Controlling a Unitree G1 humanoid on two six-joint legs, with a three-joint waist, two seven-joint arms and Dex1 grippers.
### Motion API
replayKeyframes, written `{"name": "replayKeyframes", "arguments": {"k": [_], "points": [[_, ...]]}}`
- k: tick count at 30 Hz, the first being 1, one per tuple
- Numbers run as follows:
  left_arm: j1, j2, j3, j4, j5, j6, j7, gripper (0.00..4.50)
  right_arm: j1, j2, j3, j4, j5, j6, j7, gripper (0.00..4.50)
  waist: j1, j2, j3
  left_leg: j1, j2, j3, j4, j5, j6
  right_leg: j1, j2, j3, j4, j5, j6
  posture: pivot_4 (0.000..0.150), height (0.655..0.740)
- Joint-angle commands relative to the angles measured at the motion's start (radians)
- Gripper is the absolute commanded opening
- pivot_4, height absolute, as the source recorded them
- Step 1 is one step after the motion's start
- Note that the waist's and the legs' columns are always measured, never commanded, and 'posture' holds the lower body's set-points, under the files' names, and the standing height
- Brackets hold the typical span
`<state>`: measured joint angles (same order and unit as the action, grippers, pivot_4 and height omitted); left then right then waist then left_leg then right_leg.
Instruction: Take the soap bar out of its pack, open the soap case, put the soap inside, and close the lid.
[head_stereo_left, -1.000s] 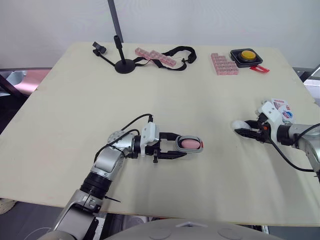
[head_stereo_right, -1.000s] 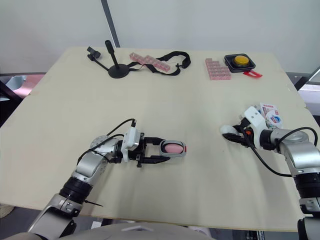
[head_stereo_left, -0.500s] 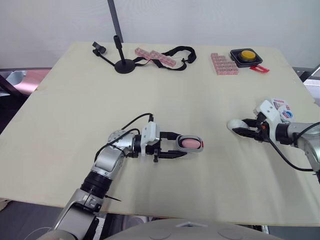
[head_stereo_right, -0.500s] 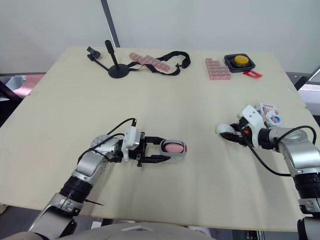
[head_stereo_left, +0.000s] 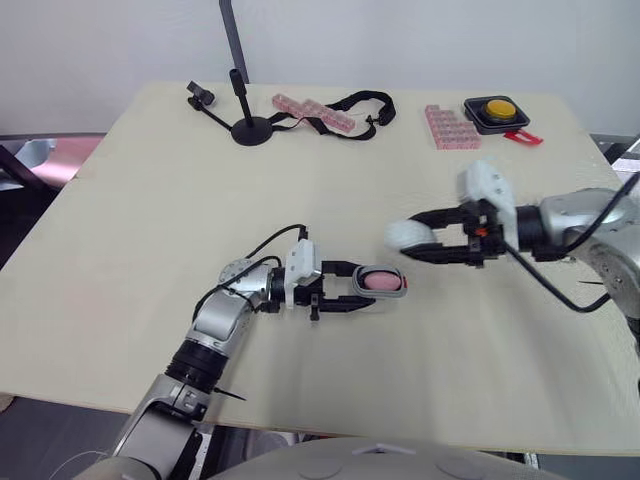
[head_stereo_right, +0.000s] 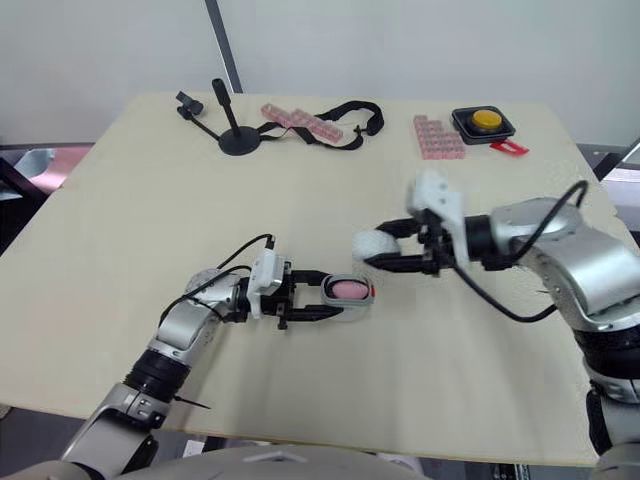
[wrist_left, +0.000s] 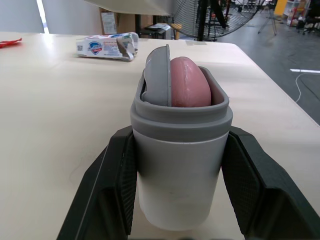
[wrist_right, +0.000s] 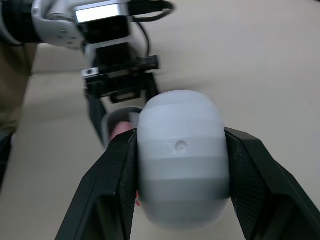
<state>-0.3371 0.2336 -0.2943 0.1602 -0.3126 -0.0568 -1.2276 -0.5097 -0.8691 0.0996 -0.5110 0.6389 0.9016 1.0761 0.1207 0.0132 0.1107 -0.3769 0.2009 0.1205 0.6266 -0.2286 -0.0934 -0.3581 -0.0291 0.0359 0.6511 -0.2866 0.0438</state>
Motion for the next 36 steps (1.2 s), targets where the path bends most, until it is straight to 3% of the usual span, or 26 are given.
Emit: {"name": "replayKeyframes", "arguments": {"k": [1,18,36], "points": [[-0.016,-0.004,0.013,-0.014,-0.016,-0.004,0.003,1.91,-0.033,-0.023,0.036,-0.058,0.007,0.019,0.007,2.17,0.001,0.0,0.0,0.0,0.0,0.0,0.0,0.0,0.0,0.0,0.0,0.0,0.0,0.0,0.0,0.15,0.7395],[0.01,-0.006,-0.007,0.01,0.015,-0.096,-0.027,1.91,-0.031,-0.015,0.144,-0.028,-0.102,-0.078,0.018,2.17,-0.002,0.0,0.0,0.0,0.0,0.0,0.0,0.0,-0.001,-0.001,0.0,0.001,0.001,0.0,0.0,0.15,0.7395],[0.009,-0.023,-0.001,0.036,0.024,-0.12,-0.023,1.91,-0.055,0.02,0.178,-0.052,-0.064,0.011,0.021,2.17,-0.002,0.0,0.0,0.0,0.0,0.0,0.0,0.0,-0.001,-0.001,0.0,0.001,0.002,0.0,0.0,0.15,0.7395]]}}
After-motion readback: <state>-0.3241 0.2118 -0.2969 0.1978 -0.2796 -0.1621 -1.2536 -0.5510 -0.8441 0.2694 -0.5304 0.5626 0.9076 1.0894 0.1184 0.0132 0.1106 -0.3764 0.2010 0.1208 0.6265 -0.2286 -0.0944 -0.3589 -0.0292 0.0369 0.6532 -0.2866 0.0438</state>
